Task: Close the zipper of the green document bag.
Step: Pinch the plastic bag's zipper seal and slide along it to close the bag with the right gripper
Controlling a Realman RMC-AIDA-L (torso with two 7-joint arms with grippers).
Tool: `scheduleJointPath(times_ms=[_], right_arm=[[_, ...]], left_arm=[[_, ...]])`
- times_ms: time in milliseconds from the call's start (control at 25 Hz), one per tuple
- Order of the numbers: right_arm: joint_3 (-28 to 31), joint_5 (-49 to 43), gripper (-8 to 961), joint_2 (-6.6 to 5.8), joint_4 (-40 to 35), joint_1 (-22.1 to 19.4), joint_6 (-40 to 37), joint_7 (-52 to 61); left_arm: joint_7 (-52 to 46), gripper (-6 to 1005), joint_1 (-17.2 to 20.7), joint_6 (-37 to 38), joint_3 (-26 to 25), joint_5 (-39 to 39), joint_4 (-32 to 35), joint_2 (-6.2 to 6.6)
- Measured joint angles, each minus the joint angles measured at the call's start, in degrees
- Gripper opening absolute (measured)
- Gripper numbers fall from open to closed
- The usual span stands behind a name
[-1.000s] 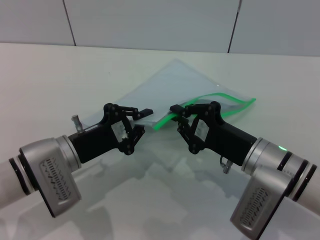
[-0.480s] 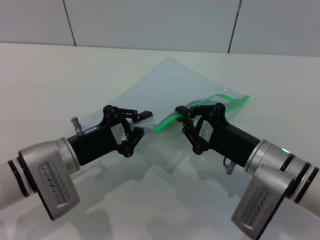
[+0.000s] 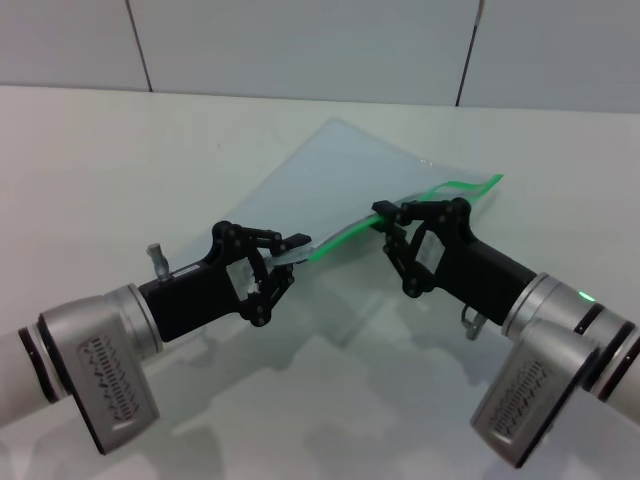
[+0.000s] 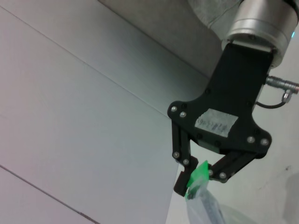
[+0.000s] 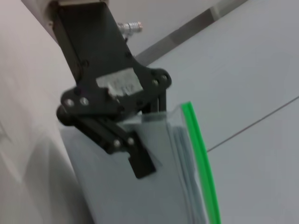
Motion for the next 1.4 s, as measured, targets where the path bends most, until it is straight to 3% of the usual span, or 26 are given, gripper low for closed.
scheduleJointPath(times_ms=[560,1240,1400], right_arm=[[4.97,0.85,115,-0.02,-2.74,-1.85,2.72,0.00],[5.80,21.45,143,-0.09,-8.55,-3.37,2.53,0.36],[8.96,29.12,149,0.07,-8.59,-4.64,-0.06,0.44]], left_arm=[[0.02,49,1.83,3.31,0.00,1.00,0.03,-0.16],[-0.35,48,4.56,4.15,0.00,3.79,0.80,-0.46],[0.73,48,4.54,4.54,-0.75,2.91,0.82,-0.16]])
